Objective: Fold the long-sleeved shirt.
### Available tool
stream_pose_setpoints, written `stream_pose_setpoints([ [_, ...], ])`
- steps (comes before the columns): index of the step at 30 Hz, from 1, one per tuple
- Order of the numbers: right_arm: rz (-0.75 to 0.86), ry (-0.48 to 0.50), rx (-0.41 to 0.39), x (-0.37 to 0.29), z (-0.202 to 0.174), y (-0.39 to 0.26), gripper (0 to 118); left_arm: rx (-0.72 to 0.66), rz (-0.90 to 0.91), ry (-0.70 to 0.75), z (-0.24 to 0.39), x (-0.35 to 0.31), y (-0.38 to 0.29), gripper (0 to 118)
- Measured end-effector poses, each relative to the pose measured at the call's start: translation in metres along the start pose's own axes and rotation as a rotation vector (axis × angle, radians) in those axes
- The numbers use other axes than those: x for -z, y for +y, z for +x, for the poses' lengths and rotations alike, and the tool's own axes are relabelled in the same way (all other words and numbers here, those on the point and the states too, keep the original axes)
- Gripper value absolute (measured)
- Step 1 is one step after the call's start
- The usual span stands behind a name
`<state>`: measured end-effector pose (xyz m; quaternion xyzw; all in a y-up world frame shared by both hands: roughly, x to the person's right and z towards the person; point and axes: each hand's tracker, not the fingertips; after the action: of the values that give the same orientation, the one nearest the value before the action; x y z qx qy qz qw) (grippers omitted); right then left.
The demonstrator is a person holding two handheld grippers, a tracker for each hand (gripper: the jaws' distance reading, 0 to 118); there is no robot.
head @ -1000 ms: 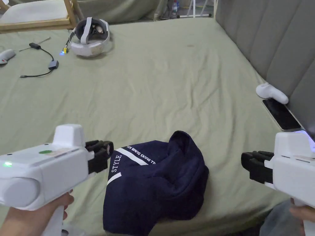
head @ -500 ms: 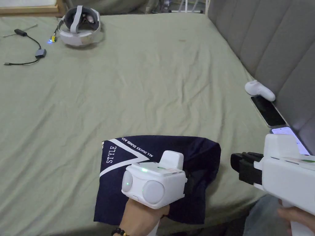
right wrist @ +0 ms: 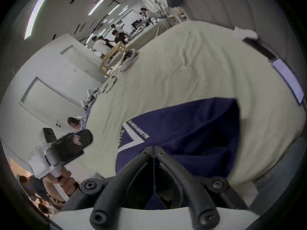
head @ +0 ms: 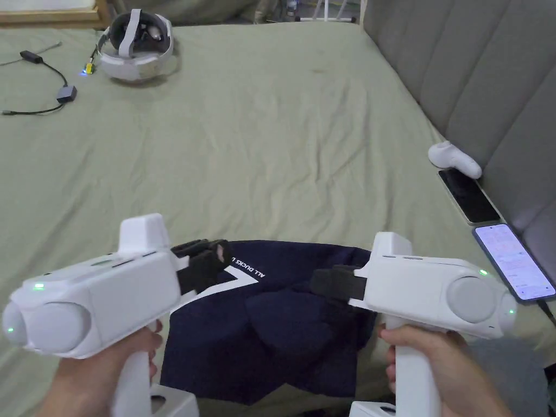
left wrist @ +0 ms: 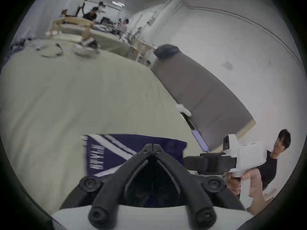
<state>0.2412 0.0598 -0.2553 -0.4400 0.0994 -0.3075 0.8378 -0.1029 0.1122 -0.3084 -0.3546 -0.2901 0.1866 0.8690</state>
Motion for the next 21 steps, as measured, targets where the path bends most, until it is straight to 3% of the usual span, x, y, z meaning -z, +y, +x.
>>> stream_pose_setpoints([
  [3, -0.051, 0.007, -0.068, 0.020, -0.010, -0.006, 0, -0.010, -0.014, 0.061, -0.031, -0.021, -0.001, 4],
  [6, -0.164, 0.016, -0.037, 0.049, 0.001, -0.012, 0, -0.090, -0.059, 0.101, -0.060, -0.020, -0.014, 4],
  [7, -0.184, -0.051, -0.043, 0.056, 0.006, -0.015, 0, -0.126, -0.069, 0.093, -0.071, -0.019, -0.019, 4],
  [9, -0.185, -0.133, -0.130, 0.072, 0.021, -0.021, 0, -0.208, -0.097, 0.037, -0.083, -0.013, -0.032, 10],
  [10, -0.187, -0.139, -0.116, 0.074, 0.029, -0.023, 0, -0.239, -0.116, 0.006, -0.091, -0.009, -0.037, 31],
  [12, -0.173, -0.026, 0.000, 0.064, 0.040, -0.024, 0, -0.294, -0.151, -0.016, -0.101, 0.002, -0.049, 85],
  [13, -0.186, -0.024, 0.051, 0.061, 0.044, -0.022, 0, -0.315, -0.174, -0.032, -0.107, 0.011, -0.055, 107],
  [18, -0.187, -0.026, 0.027, 0.066, 0.059, -0.019, 0, -0.481, -0.199, -0.192, -0.128, 0.049, -0.070, 107],
  [21, -0.184, -0.027, 0.027, 0.066, 0.056, -0.020, 0, -0.515, -0.216, -0.200, -0.118, 0.083, -0.074, 87],
])
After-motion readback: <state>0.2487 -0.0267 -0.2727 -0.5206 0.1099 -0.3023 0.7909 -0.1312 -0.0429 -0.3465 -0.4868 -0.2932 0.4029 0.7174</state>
